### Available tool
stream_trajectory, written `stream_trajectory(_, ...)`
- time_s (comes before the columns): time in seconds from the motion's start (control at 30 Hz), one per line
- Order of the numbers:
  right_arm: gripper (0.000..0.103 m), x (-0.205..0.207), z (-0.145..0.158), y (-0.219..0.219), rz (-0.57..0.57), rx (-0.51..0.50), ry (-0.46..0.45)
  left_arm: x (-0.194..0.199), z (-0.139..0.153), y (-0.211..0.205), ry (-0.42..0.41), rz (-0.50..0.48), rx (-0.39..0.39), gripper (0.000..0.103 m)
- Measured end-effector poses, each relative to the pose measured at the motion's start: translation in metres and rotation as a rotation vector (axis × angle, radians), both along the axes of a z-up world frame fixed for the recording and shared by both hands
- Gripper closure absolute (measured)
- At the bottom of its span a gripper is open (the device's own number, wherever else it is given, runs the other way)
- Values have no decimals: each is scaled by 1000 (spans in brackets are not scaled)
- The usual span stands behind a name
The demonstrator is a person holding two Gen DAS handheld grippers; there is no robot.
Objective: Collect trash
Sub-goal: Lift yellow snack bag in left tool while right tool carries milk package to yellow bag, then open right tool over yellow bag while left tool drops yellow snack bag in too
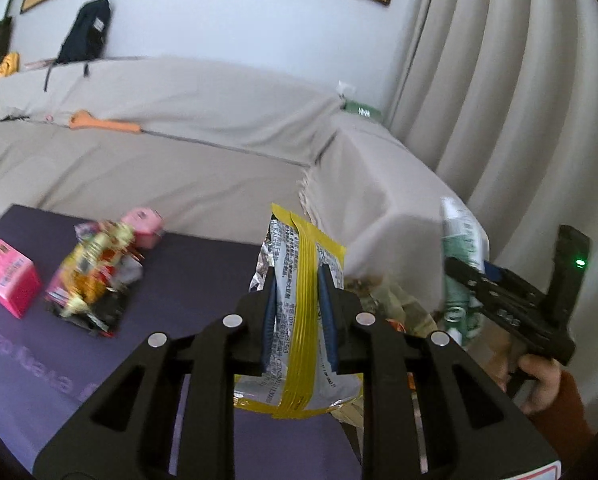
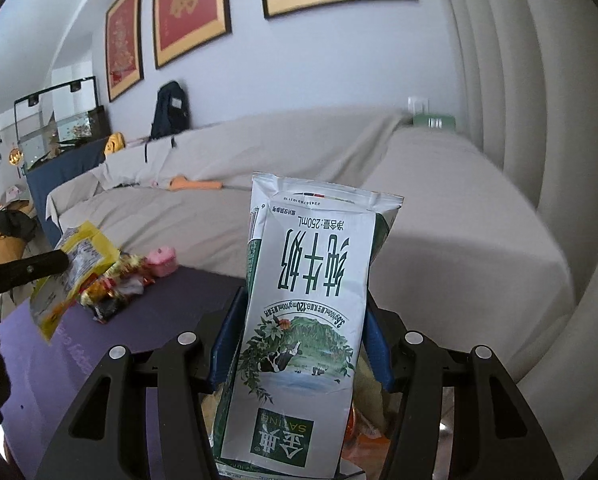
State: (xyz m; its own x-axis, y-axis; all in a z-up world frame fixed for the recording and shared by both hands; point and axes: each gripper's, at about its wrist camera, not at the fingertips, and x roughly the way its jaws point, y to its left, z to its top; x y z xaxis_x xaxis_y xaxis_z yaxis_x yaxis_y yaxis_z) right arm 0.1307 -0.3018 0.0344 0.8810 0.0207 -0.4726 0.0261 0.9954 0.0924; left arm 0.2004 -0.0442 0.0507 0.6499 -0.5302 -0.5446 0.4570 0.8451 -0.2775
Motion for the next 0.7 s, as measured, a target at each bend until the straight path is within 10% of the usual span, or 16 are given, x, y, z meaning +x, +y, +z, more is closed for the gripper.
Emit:
stream_trajectory(0.4, 51, 57, -140, 4, 11, -39, 381, 18, -48, -2, 99, 3, 18, 84)
stream_trajectory(0.7, 48, 54, -142, 4, 38, 11, 425, 14, -58, -22, 115, -42, 22, 84)
